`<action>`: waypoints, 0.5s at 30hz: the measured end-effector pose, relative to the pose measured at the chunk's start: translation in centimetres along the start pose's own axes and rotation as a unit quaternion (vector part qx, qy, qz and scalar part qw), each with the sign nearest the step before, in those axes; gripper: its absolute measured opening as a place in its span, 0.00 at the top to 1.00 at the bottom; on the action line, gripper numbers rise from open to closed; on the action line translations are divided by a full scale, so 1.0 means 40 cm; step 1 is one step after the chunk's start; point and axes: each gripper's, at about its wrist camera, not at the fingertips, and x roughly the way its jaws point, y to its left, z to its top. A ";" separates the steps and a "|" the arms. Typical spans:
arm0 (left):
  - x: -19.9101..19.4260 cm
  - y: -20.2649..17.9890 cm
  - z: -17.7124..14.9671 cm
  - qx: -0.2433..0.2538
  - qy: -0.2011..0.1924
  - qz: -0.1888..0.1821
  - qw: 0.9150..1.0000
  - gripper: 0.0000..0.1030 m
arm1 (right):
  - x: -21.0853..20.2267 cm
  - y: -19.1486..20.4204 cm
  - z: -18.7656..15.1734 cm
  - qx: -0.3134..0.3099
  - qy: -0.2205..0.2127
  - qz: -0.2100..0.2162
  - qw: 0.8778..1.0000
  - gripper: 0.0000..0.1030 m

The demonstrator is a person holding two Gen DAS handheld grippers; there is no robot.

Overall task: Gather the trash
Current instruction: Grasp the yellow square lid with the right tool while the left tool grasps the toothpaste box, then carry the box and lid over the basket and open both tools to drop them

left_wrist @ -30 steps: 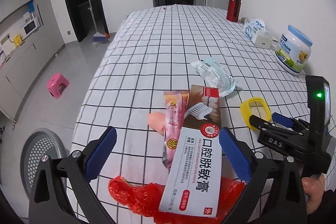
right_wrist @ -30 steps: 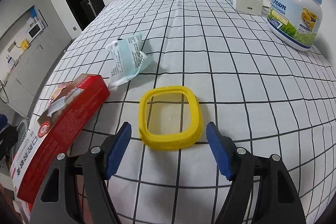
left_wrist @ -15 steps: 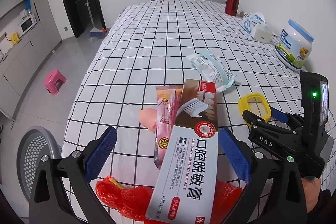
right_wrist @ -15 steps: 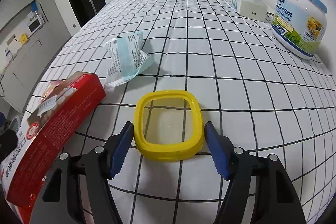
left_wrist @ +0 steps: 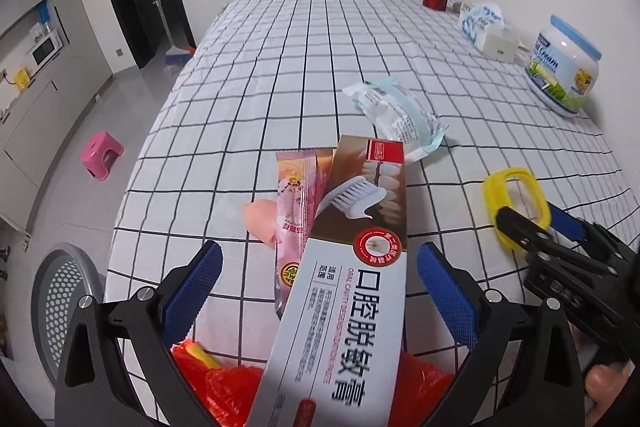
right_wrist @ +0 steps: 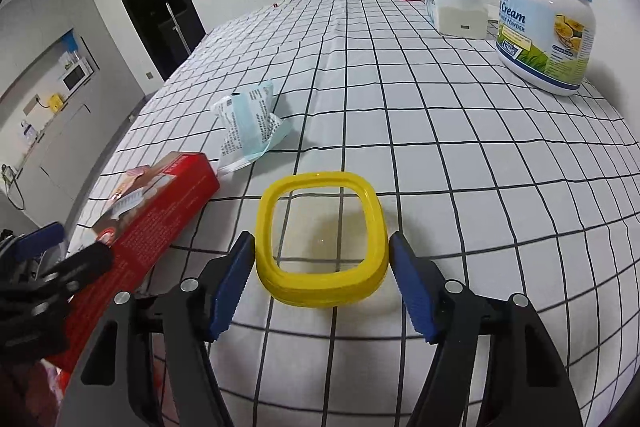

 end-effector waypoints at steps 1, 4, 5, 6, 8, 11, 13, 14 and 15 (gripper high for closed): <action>0.005 0.000 0.000 0.000 0.003 0.000 1.000 0.08 | -0.005 0.002 -0.002 -0.001 -0.002 0.002 1.000 0.36; 0.017 -0.001 -0.005 0.000 0.011 -0.005 1.000 0.21 | -0.013 0.006 -0.007 -0.002 -0.004 0.004 1.000 0.36; 0.019 -0.002 -0.006 0.001 0.015 -0.013 1.000 0.30 | -0.015 0.008 -0.008 -0.002 -0.005 0.005 1.000 0.36; 0.020 -0.004 -0.007 0.001 0.017 -0.020 1.000 0.39 | -0.017 0.009 -0.010 -0.003 -0.005 0.006 1.000 0.36; 0.018 -0.012 -0.012 0.007 0.018 -0.026 0.999 0.44 | -0.021 0.012 -0.012 -0.003 -0.005 0.008 1.000 0.36; 0.002 -0.016 -0.017 0.011 0.008 -0.027 1.000 0.47 | -0.029 0.015 -0.017 -0.001 -0.007 0.011 1.000 0.36; -0.008 -0.013 -0.016 0.008 0.004 -0.031 0.999 0.49 | -0.034 0.016 -0.020 -0.001 -0.009 0.013 1.000 0.36; -0.015 -0.010 -0.015 0.007 0.001 -0.032 0.999 0.49 | -0.037 0.018 -0.021 -0.001 -0.009 0.014 1.000 0.36; -0.025 -0.007 -0.015 0.006 -0.004 -0.032 0.999 0.50 | -0.042 0.020 -0.023 -0.001 -0.011 0.015 1.000 0.36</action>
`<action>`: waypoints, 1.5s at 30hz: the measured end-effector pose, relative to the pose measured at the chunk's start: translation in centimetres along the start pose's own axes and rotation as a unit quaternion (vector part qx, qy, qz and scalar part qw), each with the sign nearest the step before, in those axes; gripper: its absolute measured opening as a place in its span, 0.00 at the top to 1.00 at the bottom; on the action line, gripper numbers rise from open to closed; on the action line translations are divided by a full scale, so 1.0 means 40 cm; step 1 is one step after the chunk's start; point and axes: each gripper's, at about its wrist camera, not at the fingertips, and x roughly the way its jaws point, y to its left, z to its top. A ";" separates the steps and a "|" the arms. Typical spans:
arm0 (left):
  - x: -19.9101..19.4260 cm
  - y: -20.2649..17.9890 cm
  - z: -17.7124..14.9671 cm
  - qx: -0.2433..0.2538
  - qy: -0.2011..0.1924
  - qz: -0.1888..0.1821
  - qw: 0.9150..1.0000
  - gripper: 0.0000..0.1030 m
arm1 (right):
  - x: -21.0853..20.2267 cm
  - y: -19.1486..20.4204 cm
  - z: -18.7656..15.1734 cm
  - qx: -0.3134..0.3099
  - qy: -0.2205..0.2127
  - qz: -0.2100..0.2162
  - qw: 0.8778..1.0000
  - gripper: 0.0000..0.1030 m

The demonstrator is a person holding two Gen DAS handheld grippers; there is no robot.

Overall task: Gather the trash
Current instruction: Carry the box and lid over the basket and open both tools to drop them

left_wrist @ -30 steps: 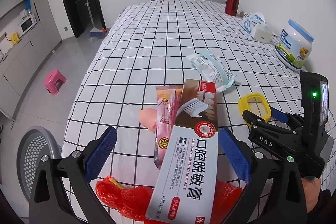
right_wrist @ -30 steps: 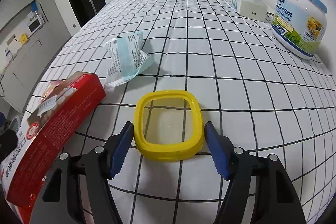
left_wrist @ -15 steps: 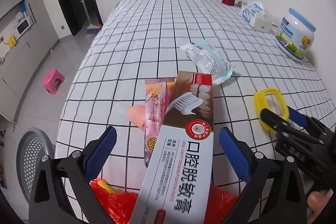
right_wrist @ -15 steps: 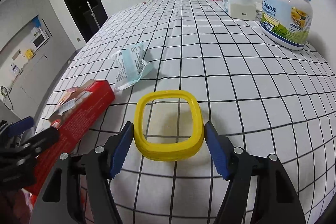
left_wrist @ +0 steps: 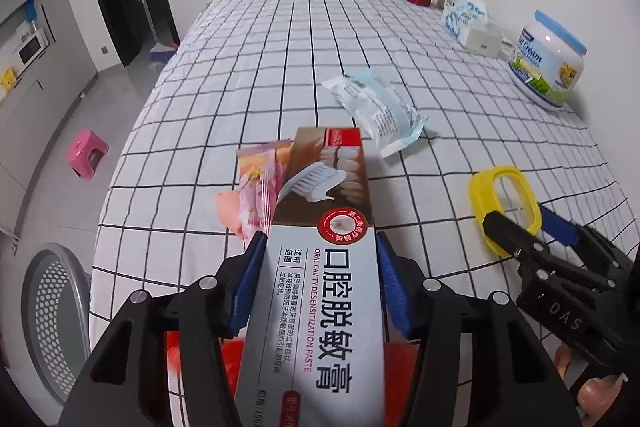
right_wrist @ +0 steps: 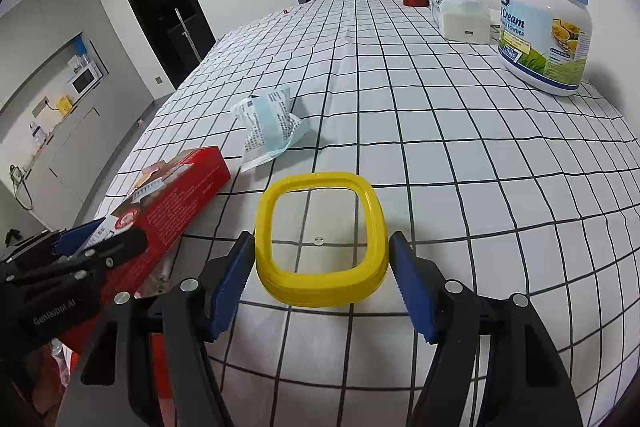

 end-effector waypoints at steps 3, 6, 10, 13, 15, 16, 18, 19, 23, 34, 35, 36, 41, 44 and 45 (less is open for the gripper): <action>-0.031 0.011 0.001 -0.004 -0.015 0.001 1.000 0.50 | -0.015 0.007 -0.004 0.001 -0.003 0.004 1.000 0.36; -0.055 0.023 0.000 -0.008 -0.026 0.001 1.000 0.50 | -0.032 0.019 -0.009 0.001 -0.007 0.008 1.000 0.36; -0.089 0.048 -0.004 -0.015 -0.039 0.003 0.999 0.50 | -0.058 0.033 -0.015 0.001 -0.014 0.011 1.000 0.36; -0.114 0.068 -0.008 -0.021 -0.048 0.005 0.999 0.50 | -0.081 0.049 -0.019 -0.002 -0.020 0.012 1.000 0.36; -0.131 0.081 -0.014 -0.026 -0.055 0.008 0.998 0.50 | -0.097 0.062 -0.019 -0.006 -0.024 0.013 1.000 0.36; -0.142 0.091 -0.019 -0.030 -0.059 0.009 0.998 0.50 | -0.103 0.069 -0.019 -0.008 -0.026 0.013 1.000 0.36; -0.159 0.112 -0.030 -0.037 -0.062 0.006 0.997 0.50 | -0.118 0.087 -0.016 -0.012 -0.031 0.017 0.999 0.36; -0.167 0.121 -0.035 -0.040 -0.064 0.006 0.997 0.50 | -0.126 0.099 -0.015 -0.014 -0.034 0.020 0.999 0.36; -0.196 0.161 -0.053 -0.050 -0.073 0.015 0.996 0.50 | -0.150 0.154 -0.014 -0.028 -0.043 0.032 0.998 0.36; -0.299 0.331 -0.118 -0.079 -0.103 0.064 0.989 0.50 | -0.155 0.364 -0.020 -0.081 -0.044 0.081 0.992 0.36; -0.303 0.346 -0.125 -0.082 -0.104 0.068 0.989 0.50 | -0.154 0.392 -0.024 -0.089 -0.043 0.086 0.991 0.36; -0.307 0.362 -0.132 -0.087 -0.104 0.072 0.988 0.50 | -0.152 0.414 -0.028 -0.095 -0.042 0.091 0.990 0.36; -0.320 0.457 -0.173 -0.108 -0.099 0.097 0.984 0.50 | -0.126 0.526 -0.047 -0.125 -0.030 0.113 0.985 0.36; -0.320 0.515 -0.201 -0.122 -0.094 0.111 0.982 0.50 | -0.100 0.593 -0.063 -0.143 -0.017 0.126 0.982 0.36; -0.319 0.532 -0.209 -0.126 -0.092 0.114 0.981 0.50 | -0.092 0.609 -0.069 -0.148 -0.013 0.130 0.980 0.36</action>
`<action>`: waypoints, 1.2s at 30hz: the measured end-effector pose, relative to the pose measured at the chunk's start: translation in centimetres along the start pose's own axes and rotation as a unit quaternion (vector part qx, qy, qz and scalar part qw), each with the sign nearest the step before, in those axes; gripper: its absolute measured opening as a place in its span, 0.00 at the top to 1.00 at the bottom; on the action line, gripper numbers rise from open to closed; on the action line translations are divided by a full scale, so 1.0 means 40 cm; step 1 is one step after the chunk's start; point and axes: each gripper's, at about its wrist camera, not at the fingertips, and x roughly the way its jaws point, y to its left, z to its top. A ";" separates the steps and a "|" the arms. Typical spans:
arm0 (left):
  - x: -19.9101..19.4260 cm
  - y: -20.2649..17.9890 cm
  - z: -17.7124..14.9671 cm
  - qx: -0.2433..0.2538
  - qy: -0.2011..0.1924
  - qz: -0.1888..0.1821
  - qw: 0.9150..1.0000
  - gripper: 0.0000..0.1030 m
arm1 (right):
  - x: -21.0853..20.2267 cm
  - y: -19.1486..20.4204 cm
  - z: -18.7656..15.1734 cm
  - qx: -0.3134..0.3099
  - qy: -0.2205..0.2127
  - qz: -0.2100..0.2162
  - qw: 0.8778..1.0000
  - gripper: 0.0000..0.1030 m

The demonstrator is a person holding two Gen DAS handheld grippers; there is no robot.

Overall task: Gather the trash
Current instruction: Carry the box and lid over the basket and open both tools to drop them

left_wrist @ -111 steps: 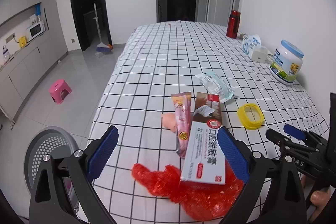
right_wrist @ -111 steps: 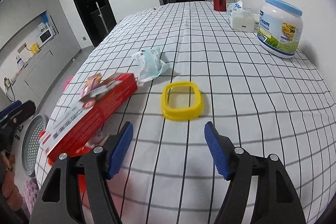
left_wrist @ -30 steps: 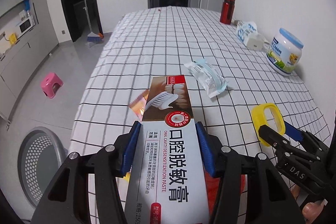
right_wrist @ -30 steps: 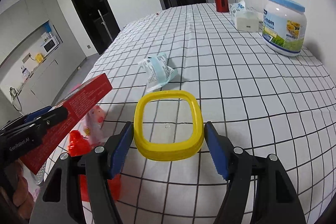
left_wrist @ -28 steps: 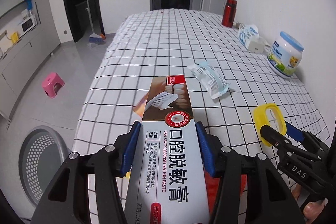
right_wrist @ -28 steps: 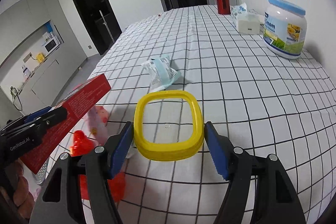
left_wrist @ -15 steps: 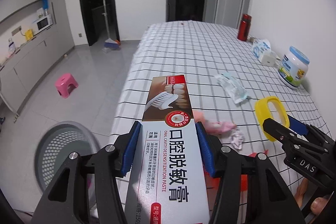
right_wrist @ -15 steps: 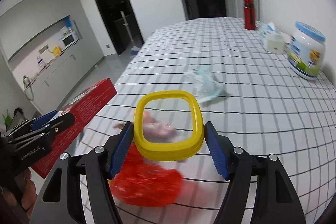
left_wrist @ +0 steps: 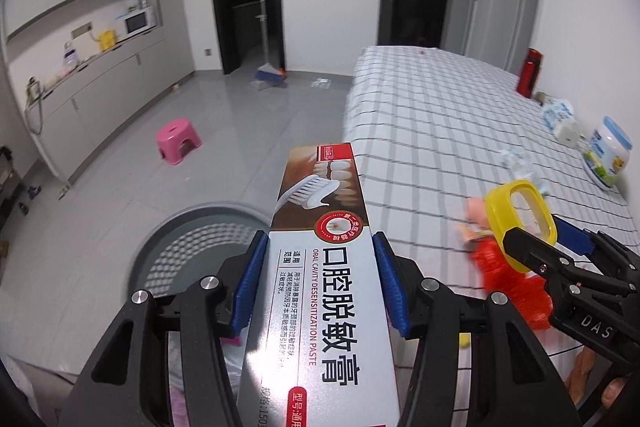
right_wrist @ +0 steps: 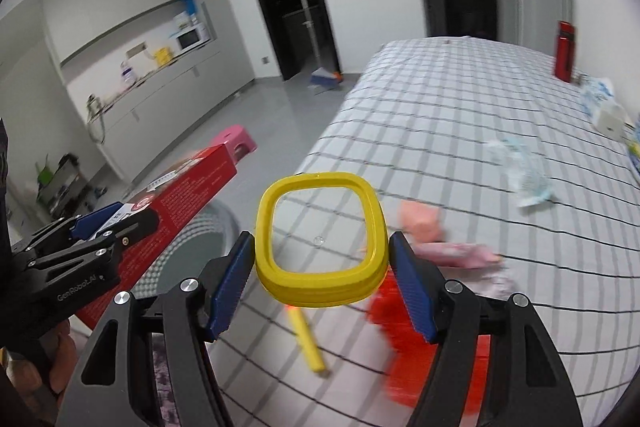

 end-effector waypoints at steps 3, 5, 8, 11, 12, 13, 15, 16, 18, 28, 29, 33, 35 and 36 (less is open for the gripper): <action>0.015 0.060 -0.017 -0.014 0.009 0.012 1.000 0.50 | 0.043 0.056 -0.008 -0.017 0.016 0.014 1.000 0.36; 0.024 0.098 -0.033 -0.020 0.015 0.020 0.999 0.50 | 0.069 0.097 -0.014 -0.029 0.026 0.022 0.999 0.36; 0.039 0.152 -0.057 -0.031 0.025 0.032 0.999 0.50 | 0.115 0.162 -0.022 -0.047 0.043 0.035 0.997 0.36; 0.052 0.197 -0.078 -0.041 0.032 0.042 0.998 0.50 | 0.167 0.221 -0.029 -0.062 0.061 0.050 0.995 0.36; 0.059 0.213 -0.085 -0.045 0.035 0.046 0.997 0.50 | 0.180 0.232 -0.029 -0.065 0.065 0.052 0.994 0.36; 0.065 0.221 -0.090 -0.048 0.037 0.047 0.997 0.50 | 0.195 0.248 -0.032 -0.069 0.069 0.054 0.994 0.36; 0.080 0.244 -0.104 -0.055 0.044 0.048 0.996 0.50 | 0.230 0.277 -0.036 -0.077 0.080 0.059 0.992 0.36; 0.086 0.258 -0.111 -0.058 0.048 0.049 0.996 0.50 | 0.242 0.286 -0.038 -0.080 0.084 0.061 0.991 0.36; 0.099 0.275 -0.122 -0.062 0.054 0.051 0.995 0.50 | 0.270 0.307 -0.045 -0.084 0.092 0.064 0.990 0.36; 0.172 0.365 -0.171 -0.100 0.089 0.043 0.990 0.50 | 0.378 0.387 -0.059 -0.105 0.128 0.070 0.984 0.35; 0.178 0.372 -0.175 -0.103 0.092 0.041 0.990 0.50 | 0.387 0.393 -0.062 -0.107 0.132 0.071 0.983 0.35; 0.195 0.394 -0.198 -0.110 0.103 0.040 0.988 0.50 | 0.414 0.408 -0.067 -0.112 0.142 0.070 0.981 0.35; 0.200 0.402 -0.204 -0.114 0.106 0.040 0.987 0.50 | 0.424 0.414 -0.070 -0.117 0.145 0.067 0.980 0.35; 0.203 0.405 -0.205 -0.115 0.107 0.041 0.987 0.50 | 0.424 0.412 -0.070 -0.118 0.146 0.066 0.980 0.35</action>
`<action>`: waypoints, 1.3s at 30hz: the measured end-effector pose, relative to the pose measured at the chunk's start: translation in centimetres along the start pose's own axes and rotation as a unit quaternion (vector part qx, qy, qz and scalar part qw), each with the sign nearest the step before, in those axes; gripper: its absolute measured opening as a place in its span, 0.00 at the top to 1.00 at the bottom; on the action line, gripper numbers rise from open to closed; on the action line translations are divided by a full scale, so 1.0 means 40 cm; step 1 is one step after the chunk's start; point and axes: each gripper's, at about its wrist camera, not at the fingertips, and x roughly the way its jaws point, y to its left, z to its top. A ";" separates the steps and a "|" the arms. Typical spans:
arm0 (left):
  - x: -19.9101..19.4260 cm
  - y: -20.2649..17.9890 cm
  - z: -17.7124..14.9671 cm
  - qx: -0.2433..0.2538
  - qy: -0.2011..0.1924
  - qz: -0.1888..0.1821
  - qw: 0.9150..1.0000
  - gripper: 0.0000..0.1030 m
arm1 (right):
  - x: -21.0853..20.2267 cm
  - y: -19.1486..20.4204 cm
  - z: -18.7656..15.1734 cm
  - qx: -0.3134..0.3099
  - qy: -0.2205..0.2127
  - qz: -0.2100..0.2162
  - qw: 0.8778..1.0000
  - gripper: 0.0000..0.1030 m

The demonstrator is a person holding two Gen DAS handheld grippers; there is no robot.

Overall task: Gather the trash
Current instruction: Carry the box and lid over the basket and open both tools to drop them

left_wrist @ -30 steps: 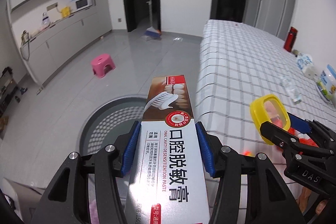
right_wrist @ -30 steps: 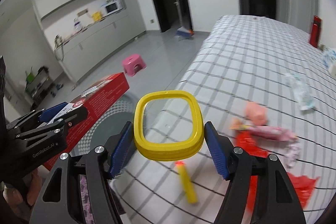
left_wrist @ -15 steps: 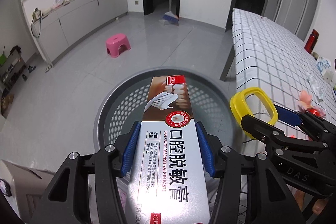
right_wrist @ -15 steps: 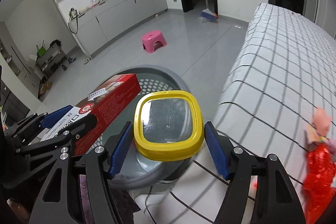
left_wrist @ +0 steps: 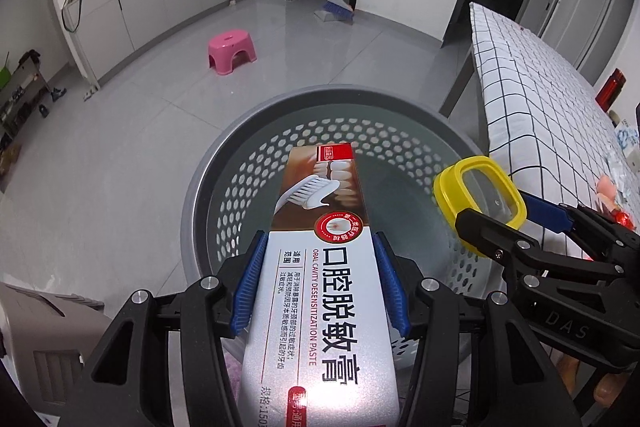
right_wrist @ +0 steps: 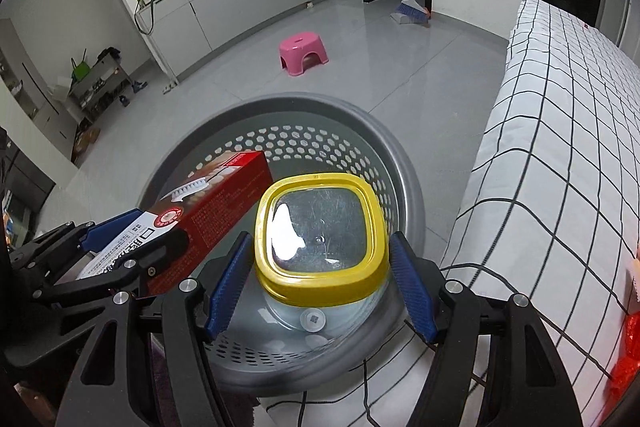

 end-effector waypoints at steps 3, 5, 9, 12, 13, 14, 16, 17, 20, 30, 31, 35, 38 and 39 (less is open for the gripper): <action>0.006 0.005 0.000 -0.002 0.002 0.003 1.000 0.50 | 0.005 0.004 0.001 -0.002 0.002 -0.002 1.000 0.35; 0.011 0.010 0.002 -0.005 0.005 0.002 1.000 0.49 | 0.009 0.006 0.006 -0.003 0.001 -0.004 1.000 0.35; 0.012 0.017 0.001 -0.013 0.006 0.001 1.000 0.47 | 0.012 0.008 0.004 -0.004 0.005 -0.005 1.000 0.35; 0.003 0.020 0.003 -0.016 -0.002 0.007 1.000 0.38 | 0.010 0.010 0.002 -0.006 0.003 -0.008 1.000 0.35; 0.000 0.022 0.004 -0.016 -0.004 0.008 1.000 0.38 | 0.010 0.012 0.003 -0.006 0.003 -0.009 1.000 0.35; -0.002 0.023 0.005 -0.017 -0.005 0.009 1.000 0.38 | 0.010 0.013 0.002 -0.006 0.003 -0.009 1.000 0.35; -0.004 0.027 0.006 -0.019 -0.005 0.009 1.000 0.38 | 0.010 0.014 0.003 -0.006 0.003 -0.009 1.000 0.35; -0.005 0.028 0.006 -0.019 -0.005 0.009 1.000 0.38 | 0.009 0.014 0.002 -0.006 0.002 -0.010 1.000 0.35; -0.008 0.029 0.005 -0.020 -0.004 0.010 1.000 0.38 | 0.006 0.012 0.001 -0.005 0.001 -0.010 1.000 0.35; -0.031 0.025 0.004 -0.023 -0.010 0.013 1.000 0.36 | -0.010 0.006 -0.007 -0.002 -0.003 -0.012 1.000 0.35; -0.034 0.026 0.003 -0.023 -0.012 0.013 1.000 0.36 | -0.015 0.004 -0.008 -0.001 -0.004 -0.013 1.000 0.35; -0.049 0.018 0.002 -0.020 -0.017 0.014 1.000 0.36 | -0.033 -0.006 -0.013 0.001 -0.010 -0.013 1.000 0.35; -0.064 0.010 0.000 -0.018 -0.022 0.014 1.000 0.34 | -0.051 -0.012 -0.018 0.005 -0.015 -0.012 1.000 0.35; -0.070 0.007 -0.001 -0.017 -0.024 0.014 0.999 0.34 | -0.057 -0.008 -0.021 0.005 -0.016 -0.012 1.000 0.35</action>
